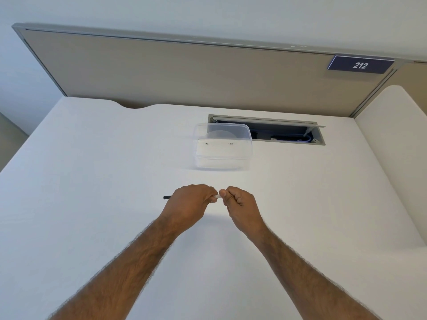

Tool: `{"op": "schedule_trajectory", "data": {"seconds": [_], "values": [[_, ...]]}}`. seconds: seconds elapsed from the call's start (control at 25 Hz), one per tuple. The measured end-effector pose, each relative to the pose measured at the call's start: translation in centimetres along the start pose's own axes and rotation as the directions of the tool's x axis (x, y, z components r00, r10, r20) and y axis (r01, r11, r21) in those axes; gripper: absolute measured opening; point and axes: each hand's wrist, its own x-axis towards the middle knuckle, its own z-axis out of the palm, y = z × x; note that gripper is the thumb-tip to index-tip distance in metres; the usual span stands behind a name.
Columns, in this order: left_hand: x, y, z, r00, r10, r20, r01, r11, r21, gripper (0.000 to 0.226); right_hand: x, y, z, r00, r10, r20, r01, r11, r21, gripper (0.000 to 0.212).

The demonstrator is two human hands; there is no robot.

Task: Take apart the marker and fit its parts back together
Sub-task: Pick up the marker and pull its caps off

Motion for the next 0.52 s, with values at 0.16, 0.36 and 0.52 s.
{"op": "schedule_trajectory", "data": {"seconds": [0.16,0.36,0.52], "values": [[0.2,0.0,0.1,0.998,-0.001,-0.055,0.001,1.000,-0.002,0.014,-0.1,-0.1,0.8,0.999,0.047,0.004,-0.047,0.998,0.033,0.049],[0.5,-0.3,0.0,1.000,-0.004,-0.012,0.003,0.996,-0.088,0.012,0.0,-0.7,0.1,0.995,0.043,0.086,-0.050,0.996,0.075,0.035],[0.6,-0.4,-0.4,1.000,0.019,-0.011,-0.020,0.998,-0.066,0.019,0.0,-0.7,-0.3,0.996,-0.022,0.084,0.024,1.000,-0.015,0.021]]}}
